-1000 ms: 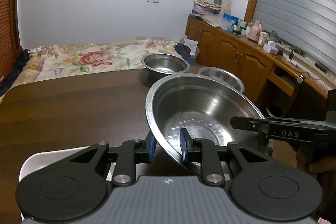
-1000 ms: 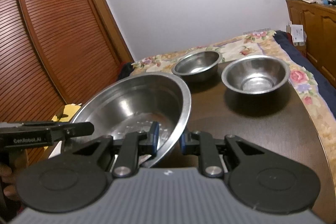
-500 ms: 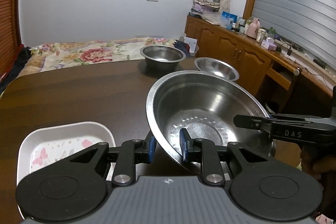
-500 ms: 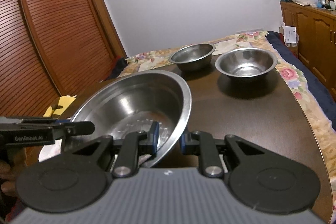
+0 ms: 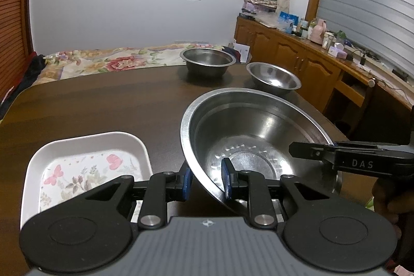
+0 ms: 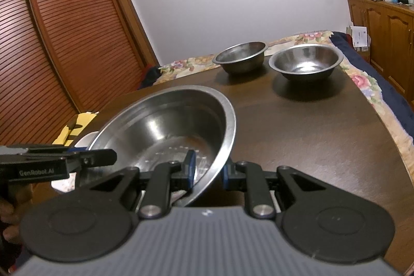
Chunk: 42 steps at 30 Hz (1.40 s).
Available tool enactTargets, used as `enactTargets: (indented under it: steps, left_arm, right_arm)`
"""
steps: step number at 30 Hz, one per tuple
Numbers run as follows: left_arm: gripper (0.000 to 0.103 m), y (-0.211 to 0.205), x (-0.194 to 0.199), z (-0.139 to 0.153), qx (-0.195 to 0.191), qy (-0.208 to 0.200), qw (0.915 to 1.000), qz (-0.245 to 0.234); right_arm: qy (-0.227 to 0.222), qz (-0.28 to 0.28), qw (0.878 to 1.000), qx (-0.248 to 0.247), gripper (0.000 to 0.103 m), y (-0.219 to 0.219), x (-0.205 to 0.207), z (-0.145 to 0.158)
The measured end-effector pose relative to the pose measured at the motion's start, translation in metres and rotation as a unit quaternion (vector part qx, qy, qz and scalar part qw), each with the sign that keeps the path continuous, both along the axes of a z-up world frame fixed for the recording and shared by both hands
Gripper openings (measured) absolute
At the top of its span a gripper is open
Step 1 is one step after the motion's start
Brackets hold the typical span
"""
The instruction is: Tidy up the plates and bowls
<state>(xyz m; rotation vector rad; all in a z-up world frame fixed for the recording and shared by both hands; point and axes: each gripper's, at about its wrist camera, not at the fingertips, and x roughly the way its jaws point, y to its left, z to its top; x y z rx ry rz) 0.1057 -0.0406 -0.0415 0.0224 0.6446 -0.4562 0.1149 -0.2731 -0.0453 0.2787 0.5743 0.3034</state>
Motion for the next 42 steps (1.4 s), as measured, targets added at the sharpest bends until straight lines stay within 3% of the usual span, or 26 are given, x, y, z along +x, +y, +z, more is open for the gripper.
enactTargets:
  steps: [35,42]
  left_arm:
    - [0.029,0.01,0.008,-0.012,-0.007,-0.005,0.9996,0.026]
    - [0.05,0.024,0.009,0.001,-0.017,-0.019,0.9989,0.04]
  right_arm:
    - [0.0,0.004,1.0,-0.029,0.022,0.011,0.011,-0.003]
    - [-0.013,-0.007,0.999,-0.04,0.024,0.005,0.009,0.005]
